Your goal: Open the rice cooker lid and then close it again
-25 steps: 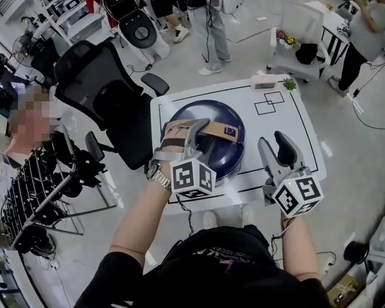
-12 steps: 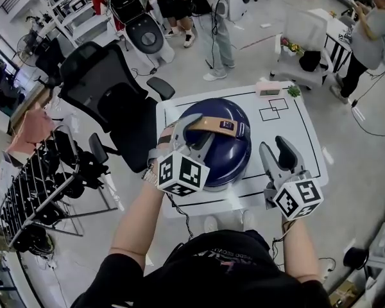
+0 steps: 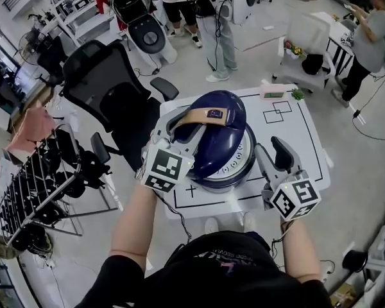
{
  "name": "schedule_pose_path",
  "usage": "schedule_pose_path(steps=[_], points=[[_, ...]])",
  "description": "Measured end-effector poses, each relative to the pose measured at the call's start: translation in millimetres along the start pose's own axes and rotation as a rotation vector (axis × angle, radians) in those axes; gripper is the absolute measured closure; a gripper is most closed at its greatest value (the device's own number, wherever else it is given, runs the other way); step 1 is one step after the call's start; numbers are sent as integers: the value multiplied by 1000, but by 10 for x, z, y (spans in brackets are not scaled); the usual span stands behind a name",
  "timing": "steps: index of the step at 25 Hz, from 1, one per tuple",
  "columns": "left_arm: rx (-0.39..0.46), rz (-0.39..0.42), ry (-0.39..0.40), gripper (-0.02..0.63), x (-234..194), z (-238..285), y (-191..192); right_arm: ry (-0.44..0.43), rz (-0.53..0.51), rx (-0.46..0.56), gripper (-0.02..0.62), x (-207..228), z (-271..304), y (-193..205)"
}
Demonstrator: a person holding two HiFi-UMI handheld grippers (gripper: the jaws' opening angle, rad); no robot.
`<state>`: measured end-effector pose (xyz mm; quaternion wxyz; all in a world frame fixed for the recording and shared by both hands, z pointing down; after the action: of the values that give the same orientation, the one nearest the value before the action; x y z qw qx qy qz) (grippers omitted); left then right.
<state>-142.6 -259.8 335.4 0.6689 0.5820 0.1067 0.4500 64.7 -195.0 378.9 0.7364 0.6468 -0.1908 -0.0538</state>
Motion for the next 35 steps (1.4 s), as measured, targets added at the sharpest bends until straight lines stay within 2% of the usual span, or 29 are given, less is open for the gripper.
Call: schedule_pose_path(steps=[7, 13, 21, 35], points=[[94, -165, -57, 415, -349, -283, 99, -24, -13, -1, 399, -196, 104, -13], [120, -235, -103, 438, -585, -487, 223, -52, -22, -2, 397, -385, 225, -6], [163, -343, -112, 452, -821, -687, 393, -73, -23, 8, 399, -596, 362, -12], [148, -387, -159, 488, -1092, -901, 746, -105, -16, -7, 399, -869, 639, 106]])
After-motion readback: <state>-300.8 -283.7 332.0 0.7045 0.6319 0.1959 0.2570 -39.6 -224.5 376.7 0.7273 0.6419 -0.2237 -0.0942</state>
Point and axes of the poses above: the fingertips, and each gripper's own axes: z forward along the fingers, x to its right, y out of its underside, the point moved 4 cm from there along -z, backward along the fingers, and after that the axes turned 9 degrees about y, right-handed, at the moved point
